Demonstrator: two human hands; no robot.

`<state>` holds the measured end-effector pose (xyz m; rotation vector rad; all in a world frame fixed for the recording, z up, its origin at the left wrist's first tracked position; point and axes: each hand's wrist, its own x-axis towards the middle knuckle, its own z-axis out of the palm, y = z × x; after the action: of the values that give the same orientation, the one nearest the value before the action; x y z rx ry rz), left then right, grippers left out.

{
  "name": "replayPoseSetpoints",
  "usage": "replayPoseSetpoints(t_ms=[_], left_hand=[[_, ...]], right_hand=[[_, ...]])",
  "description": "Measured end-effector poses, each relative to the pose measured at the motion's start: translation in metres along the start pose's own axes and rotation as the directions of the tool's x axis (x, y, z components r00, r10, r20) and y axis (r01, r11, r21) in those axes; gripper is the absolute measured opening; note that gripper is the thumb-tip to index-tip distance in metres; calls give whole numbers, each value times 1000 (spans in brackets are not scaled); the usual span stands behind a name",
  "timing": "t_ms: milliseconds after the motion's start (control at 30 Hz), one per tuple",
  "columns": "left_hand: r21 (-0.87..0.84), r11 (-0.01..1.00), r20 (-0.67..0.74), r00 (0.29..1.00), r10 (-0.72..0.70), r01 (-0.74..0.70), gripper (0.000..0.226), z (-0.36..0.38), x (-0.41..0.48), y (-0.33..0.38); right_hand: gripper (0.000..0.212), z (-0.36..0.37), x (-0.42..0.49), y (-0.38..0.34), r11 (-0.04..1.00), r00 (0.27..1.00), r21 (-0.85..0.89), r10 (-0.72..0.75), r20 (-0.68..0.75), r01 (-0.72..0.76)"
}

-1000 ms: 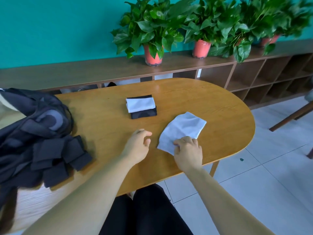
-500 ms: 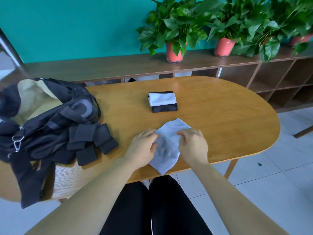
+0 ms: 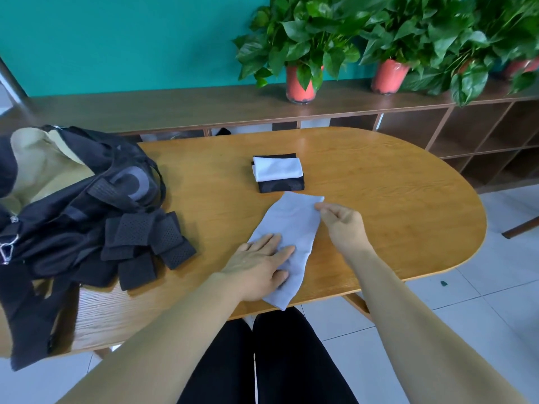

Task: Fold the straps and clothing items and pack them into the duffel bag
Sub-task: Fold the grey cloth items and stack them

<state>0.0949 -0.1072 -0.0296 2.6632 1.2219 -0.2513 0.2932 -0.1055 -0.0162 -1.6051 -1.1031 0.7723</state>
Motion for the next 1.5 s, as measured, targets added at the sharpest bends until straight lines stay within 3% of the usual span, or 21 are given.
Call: replayPoseSetpoints(t_ms=[67,100,167,233,267,367,500,600,800,933,1067,1200,1400,1500], left_hand=[[26,999,7,999,-31,31,57,-2,-2,4],[37,999,10,999,-36,35,58,-2,-3,6],[62,998,18,999,-35,34,59,-2,-6,8],[74,997,32,999,-42,39,60,-1,-9,8],[75,996,40,998,-45,42,60,-1,-10,8],[21,998,46,997,-56,55,62,0,-15,8],[40,996,-102,992,-72,76,63,-2,-7,-6],[89,993,-123,990,-69,81,66,-9,12,-12],[118,992,-74,996,-45,54,81,-15,44,-28],[163,986,-34,999,-29,34,76,-8,51,-42],[135,986,-62,994,-90,98,84,4,47,-53],[139,976,-124,980,-153,170,102,7,42,-66],[181,946,-82,963,-257,268,98,-2,39,-73],[122,944,-117,948,-294,308,98,-4,27,-72]], right_hand=[[28,6,6,8,963,992,-239,-124,23,125],[31,9,7,14,890,987,-426,-144,72,161],[37,14,7,22,630,974,-743,-126,187,224],[44,18,5,26,432,955,-852,-117,271,295],[48,19,3,25,401,952,-863,-112,286,306],[50,18,-3,20,432,955,-852,-124,269,296],[50,16,-14,12,433,912,-804,-237,336,408],[55,29,-14,10,434,901,-791,-153,406,431],[63,51,-1,18,376,912,-854,54,407,359],[78,54,6,22,319,851,-807,4,526,497],[99,55,19,25,282,847,-810,-18,531,514],[85,56,29,24,289,839,-804,1,544,520],[72,60,33,14,321,841,-806,47,538,498],[70,55,21,8,362,857,-798,-3,515,481]])
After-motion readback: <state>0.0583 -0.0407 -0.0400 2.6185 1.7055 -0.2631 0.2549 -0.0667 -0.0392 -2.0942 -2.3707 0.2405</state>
